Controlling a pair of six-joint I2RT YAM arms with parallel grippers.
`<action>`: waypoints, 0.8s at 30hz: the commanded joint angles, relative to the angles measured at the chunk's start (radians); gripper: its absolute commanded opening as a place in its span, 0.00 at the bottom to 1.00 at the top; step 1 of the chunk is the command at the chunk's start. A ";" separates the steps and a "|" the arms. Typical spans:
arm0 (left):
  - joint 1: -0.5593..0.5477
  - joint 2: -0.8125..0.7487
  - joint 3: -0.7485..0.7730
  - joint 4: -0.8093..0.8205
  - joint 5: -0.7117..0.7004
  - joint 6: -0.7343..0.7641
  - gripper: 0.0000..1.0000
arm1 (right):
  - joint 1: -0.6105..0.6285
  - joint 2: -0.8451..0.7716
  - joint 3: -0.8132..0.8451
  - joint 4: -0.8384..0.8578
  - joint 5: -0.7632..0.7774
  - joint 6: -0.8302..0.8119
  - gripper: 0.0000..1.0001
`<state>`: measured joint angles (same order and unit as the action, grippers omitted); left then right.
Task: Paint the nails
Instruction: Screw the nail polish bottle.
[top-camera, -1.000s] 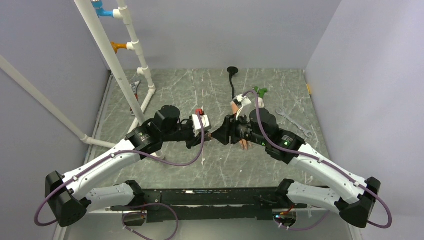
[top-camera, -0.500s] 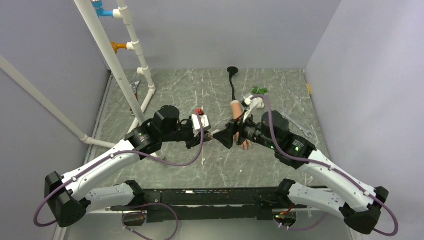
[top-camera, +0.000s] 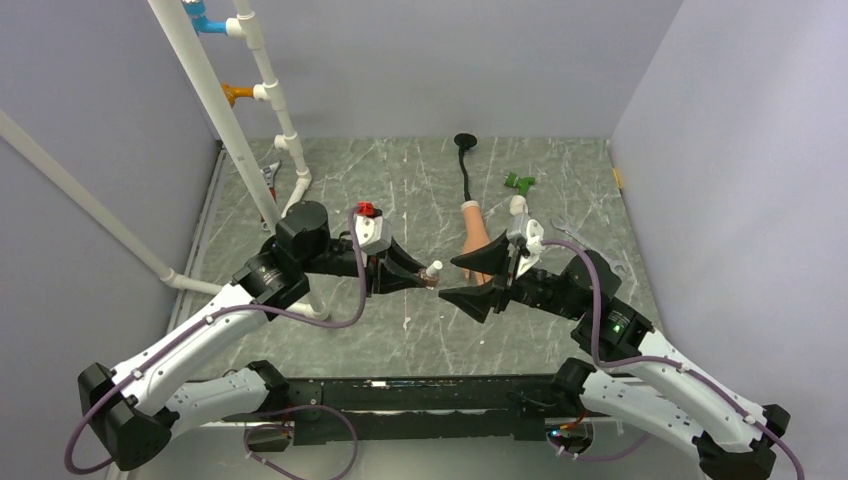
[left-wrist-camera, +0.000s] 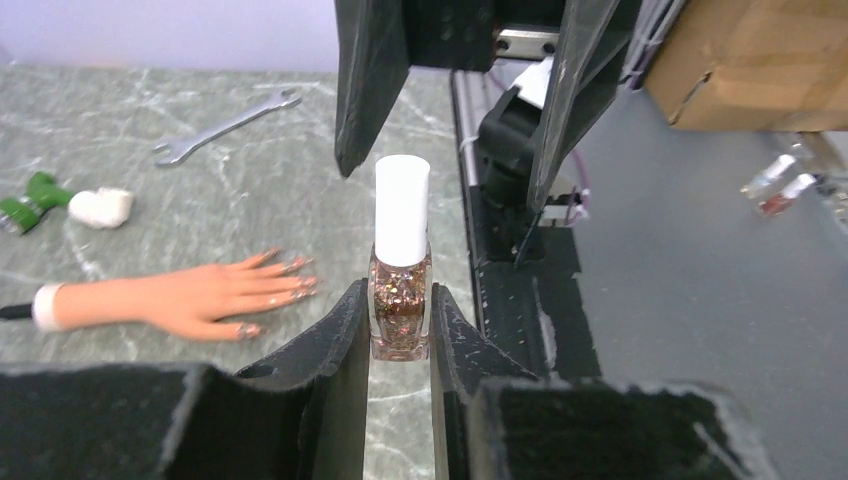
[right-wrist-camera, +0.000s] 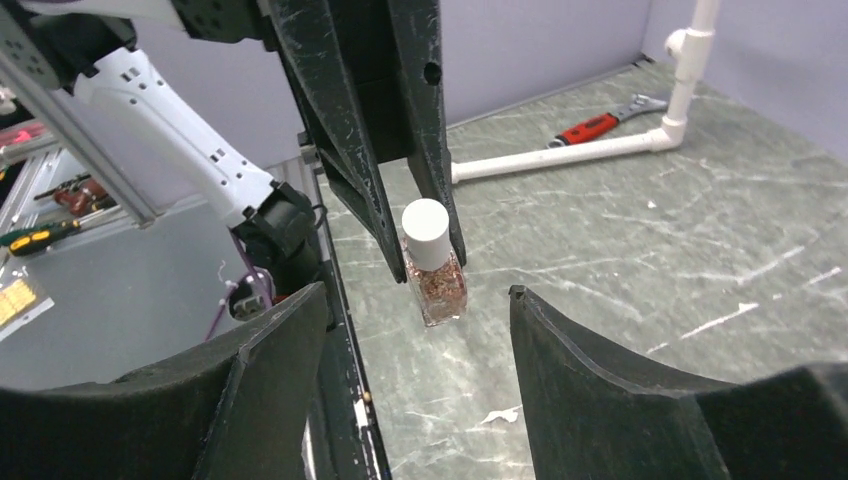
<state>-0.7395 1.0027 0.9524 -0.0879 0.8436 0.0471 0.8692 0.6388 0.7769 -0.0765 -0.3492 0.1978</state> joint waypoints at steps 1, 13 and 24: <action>0.024 -0.004 -0.006 0.143 0.150 -0.095 0.00 | 0.000 -0.012 -0.039 0.167 -0.088 -0.054 0.68; 0.049 -0.004 -0.025 0.184 0.177 -0.120 0.00 | 0.001 0.056 -0.051 0.328 -0.143 -0.084 0.61; 0.051 -0.010 -0.025 0.177 0.168 -0.113 0.00 | 0.001 0.104 -0.030 0.371 -0.156 -0.062 0.53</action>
<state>-0.6941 1.0050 0.9199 0.0448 0.9897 -0.0654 0.8692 0.7414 0.7166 0.2108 -0.4835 0.1280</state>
